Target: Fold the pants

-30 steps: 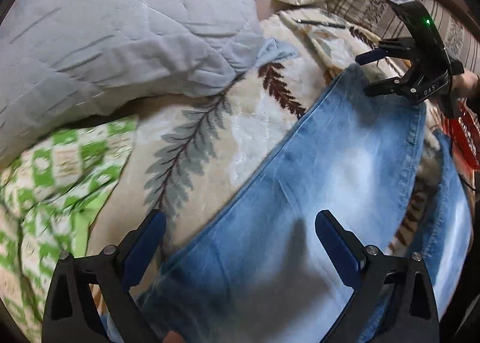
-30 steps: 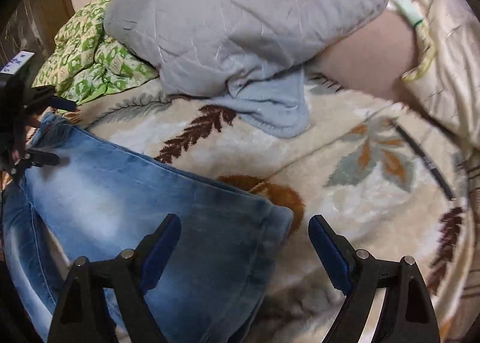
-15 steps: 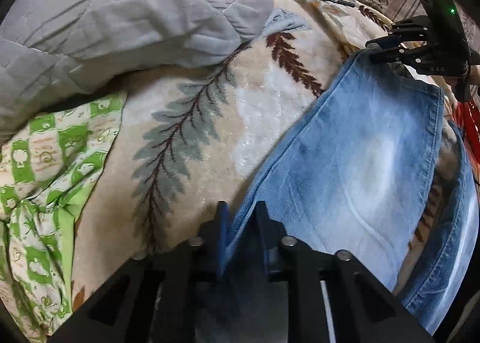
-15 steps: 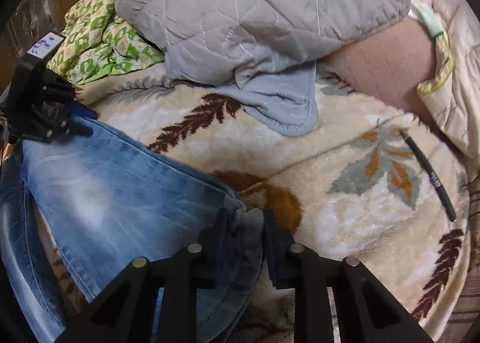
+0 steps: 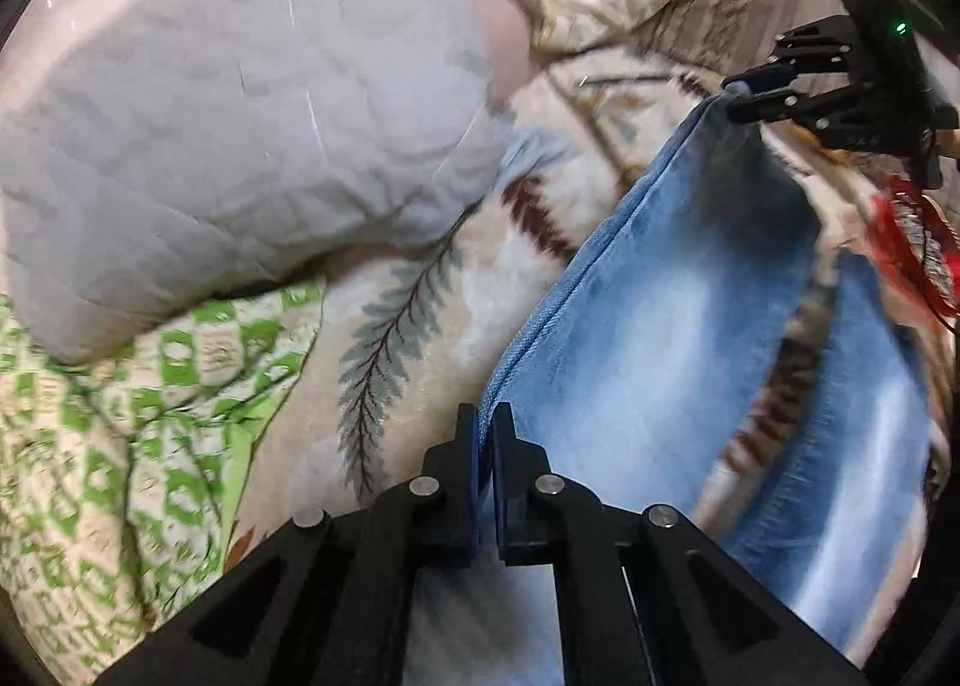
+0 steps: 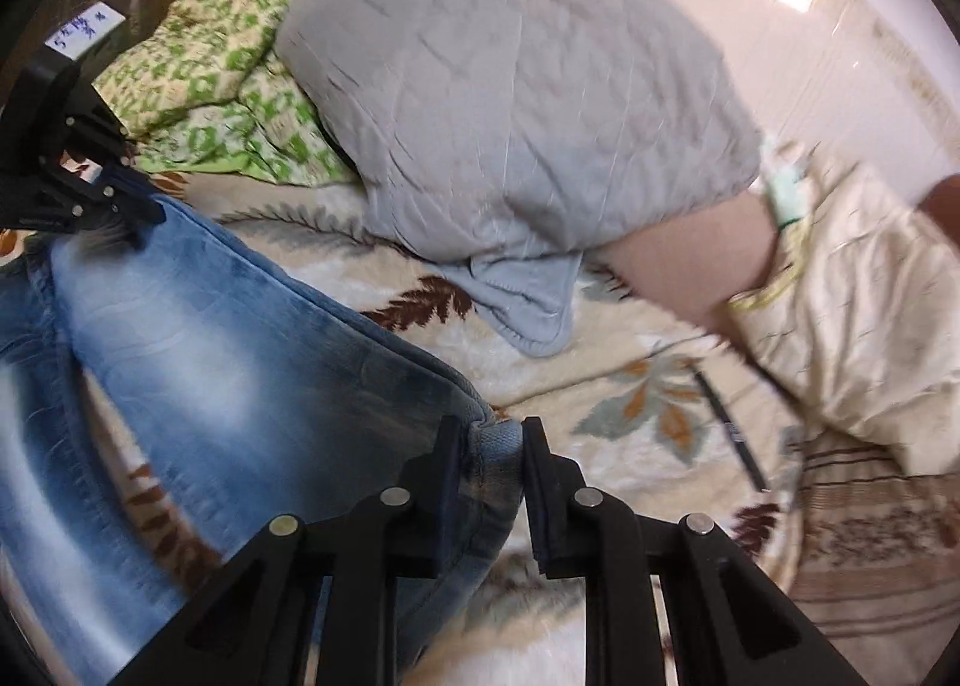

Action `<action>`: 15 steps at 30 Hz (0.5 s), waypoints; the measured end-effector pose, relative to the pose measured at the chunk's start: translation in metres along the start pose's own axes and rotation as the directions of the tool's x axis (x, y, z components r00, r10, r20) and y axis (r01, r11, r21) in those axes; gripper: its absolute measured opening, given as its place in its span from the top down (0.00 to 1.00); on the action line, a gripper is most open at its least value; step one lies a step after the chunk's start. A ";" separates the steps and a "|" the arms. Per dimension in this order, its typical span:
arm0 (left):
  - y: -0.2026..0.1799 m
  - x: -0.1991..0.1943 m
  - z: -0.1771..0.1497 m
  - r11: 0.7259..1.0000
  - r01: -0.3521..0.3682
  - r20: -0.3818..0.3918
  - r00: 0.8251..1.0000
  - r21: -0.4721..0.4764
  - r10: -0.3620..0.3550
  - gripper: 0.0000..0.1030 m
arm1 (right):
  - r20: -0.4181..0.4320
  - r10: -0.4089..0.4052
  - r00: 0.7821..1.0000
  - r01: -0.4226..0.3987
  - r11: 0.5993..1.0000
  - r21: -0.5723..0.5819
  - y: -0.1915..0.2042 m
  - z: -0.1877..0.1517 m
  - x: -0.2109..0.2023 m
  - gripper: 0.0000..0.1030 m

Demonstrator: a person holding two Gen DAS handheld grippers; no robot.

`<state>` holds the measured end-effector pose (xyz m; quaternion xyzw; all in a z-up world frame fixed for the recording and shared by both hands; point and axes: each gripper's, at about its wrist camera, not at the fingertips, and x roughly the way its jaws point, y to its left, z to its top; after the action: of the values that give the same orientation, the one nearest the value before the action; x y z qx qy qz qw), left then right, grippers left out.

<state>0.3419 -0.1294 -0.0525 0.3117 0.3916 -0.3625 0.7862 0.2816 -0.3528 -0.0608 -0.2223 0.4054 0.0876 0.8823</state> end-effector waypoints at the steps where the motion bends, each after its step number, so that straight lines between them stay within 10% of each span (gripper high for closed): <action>1: -0.010 -0.016 -0.004 1.000 -0.009 0.024 1.000 0.011 0.009 0.97 | 0.010 -0.014 1.000 0.014 1.000 -0.009 0.005 -0.004 -0.014 0.80; 15: -0.167 -0.111 -0.112 0.990 -0.049 0.149 0.988 0.135 0.029 0.97 | 0.048 -0.091 0.995 0.092 0.995 -0.023 0.087 -0.132 -0.138 0.80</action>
<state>0.1146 -0.0967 -0.0490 0.3458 0.3006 -0.3952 0.7962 0.0724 -0.3334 -0.0603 -0.2495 0.3730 0.0572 0.8918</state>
